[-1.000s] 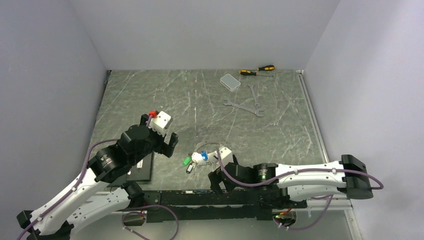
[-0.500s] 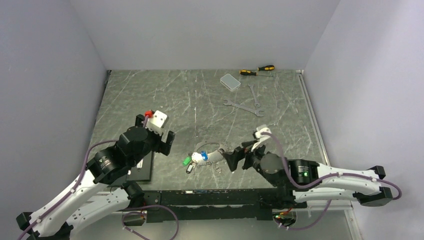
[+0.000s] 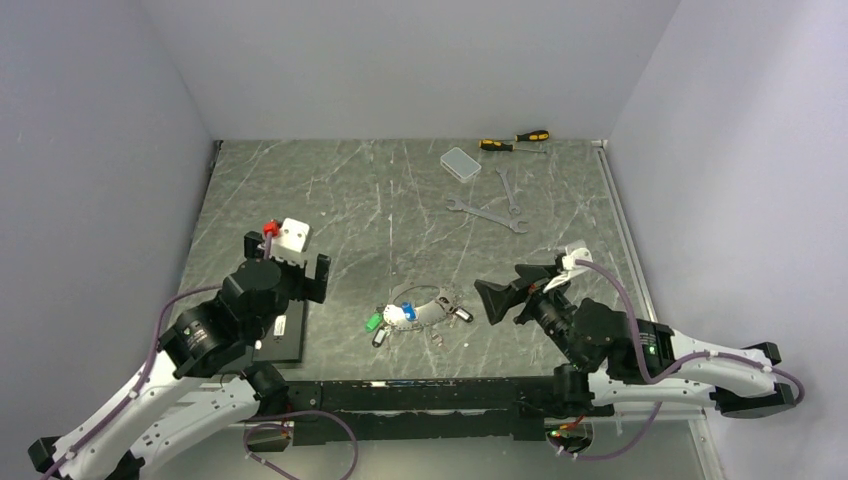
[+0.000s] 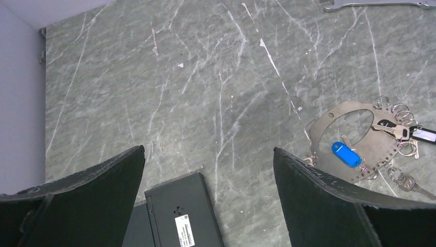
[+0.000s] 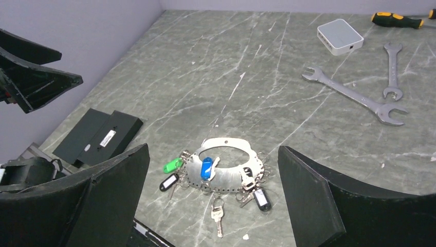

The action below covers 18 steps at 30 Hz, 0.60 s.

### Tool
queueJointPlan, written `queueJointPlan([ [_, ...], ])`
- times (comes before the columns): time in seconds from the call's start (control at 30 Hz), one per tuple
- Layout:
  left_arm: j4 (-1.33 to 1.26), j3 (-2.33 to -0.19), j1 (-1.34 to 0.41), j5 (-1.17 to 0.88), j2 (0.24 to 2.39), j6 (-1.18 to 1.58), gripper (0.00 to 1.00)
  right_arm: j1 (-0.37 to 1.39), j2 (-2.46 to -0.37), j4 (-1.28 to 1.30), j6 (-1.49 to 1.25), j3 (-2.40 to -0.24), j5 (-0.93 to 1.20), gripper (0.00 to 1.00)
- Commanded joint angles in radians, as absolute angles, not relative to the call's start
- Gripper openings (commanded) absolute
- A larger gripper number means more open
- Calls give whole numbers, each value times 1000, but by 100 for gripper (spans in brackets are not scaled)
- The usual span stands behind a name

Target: Put the keys on the keyring

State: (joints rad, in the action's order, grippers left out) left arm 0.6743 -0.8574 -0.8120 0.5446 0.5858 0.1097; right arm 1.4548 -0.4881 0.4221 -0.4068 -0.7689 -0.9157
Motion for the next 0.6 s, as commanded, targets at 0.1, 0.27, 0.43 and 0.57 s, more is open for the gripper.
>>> queueJointPlan([
  [0.1,650,-860,-807,569,582,119,100,1459,-437,397,-381,-744,-904,100],
  [0.27,656,-862,-806,572,585,117,99,1459,-414,380,-378,-728,-878,100],
  [0.43,652,-857,-805,575,578,112,99,1459,-384,327,-343,-705,-841,100],
  [0.57,656,-856,-805,579,582,113,99,1459,-445,376,-399,-728,-894,100],
])
